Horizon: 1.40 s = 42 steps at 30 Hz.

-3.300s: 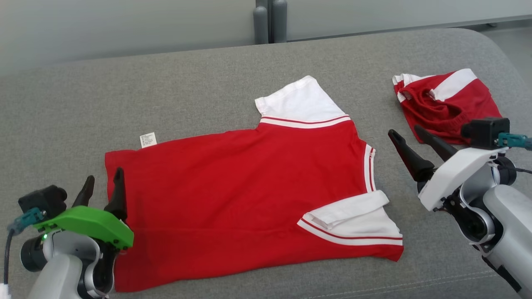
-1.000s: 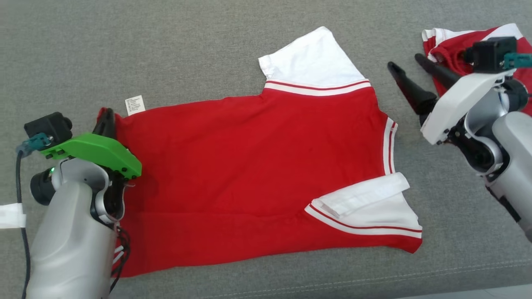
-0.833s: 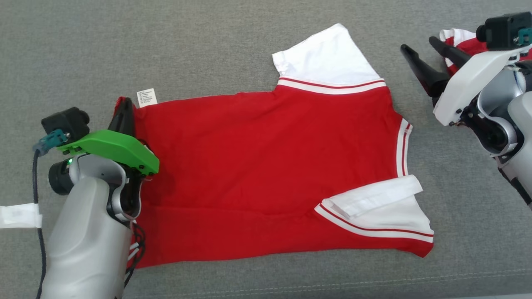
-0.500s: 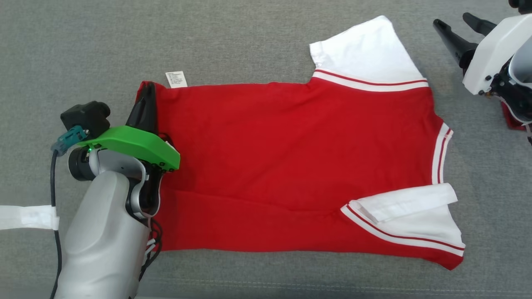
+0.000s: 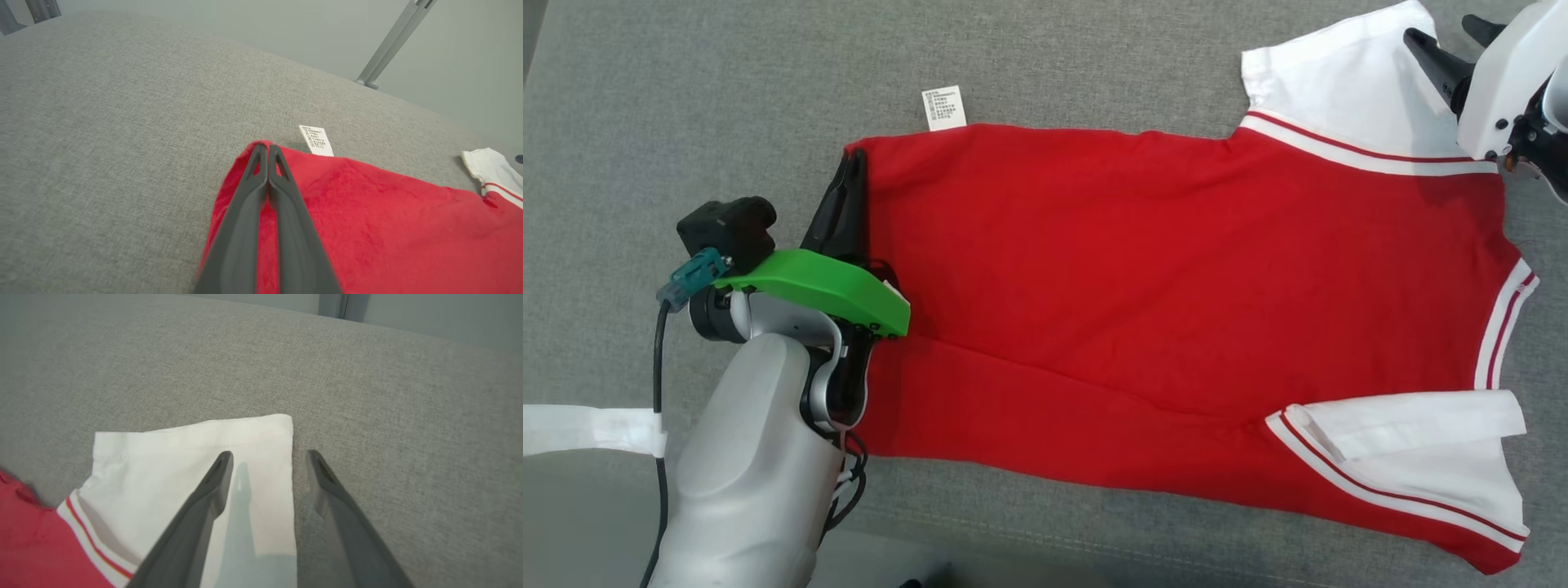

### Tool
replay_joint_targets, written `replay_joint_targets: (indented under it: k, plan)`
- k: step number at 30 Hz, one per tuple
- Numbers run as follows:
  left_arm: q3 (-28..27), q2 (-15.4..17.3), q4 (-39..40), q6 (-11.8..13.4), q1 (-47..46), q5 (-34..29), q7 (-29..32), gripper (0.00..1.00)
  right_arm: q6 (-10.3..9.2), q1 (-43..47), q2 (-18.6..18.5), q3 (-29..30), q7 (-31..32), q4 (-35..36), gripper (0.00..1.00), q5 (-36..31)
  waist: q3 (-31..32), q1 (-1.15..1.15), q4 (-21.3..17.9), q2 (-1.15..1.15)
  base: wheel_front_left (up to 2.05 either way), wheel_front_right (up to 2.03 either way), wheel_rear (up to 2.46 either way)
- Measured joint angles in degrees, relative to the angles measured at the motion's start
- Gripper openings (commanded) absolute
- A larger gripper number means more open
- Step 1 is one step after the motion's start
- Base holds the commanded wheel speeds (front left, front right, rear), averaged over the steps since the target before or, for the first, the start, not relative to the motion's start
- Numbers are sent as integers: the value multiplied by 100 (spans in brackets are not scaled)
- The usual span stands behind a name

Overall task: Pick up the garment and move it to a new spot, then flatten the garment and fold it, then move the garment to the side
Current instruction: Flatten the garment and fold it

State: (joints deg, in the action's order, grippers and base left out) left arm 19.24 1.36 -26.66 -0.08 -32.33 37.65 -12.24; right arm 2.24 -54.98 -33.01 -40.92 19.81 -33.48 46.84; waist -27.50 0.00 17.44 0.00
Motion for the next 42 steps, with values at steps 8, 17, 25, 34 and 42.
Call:
replay_joint_targets:
  k: [8, 17, 25, 34, 42]
  plan:
    - [120, -3, 40, 0, 0, 20, -43, 0, 77, -102, 54, -30, 49, -269, 86, -2, -105, 0, 102, 0, 0, 0, 0]
    - [237, -7, 89, 1, 0, 63, -53, 0, 140, -330, 100, -81, 125, -559, 43, -93, -173, 0, 162, 0, 0, 0, 0]
    - [314, -9, 84, 13, 0, 101, -99, 0, 260, -464, 263, -210, 141, -725, 0, -104, -203, 0, 211, 0, 0, 0, 0]
    - [141, -13, -92, 104, 0, 163, -144, 0, 430, -466, 459, -365, -324, -809, 0, -177, -68, 0, 75, 0, 0, 0, 0]
    - [-265, 126, -278, 105, 0, 461, -144, 0, 481, -302, 643, -503, -1048, -537, 0, -199, 180, 0, -177, 0, 0, 0, 0]
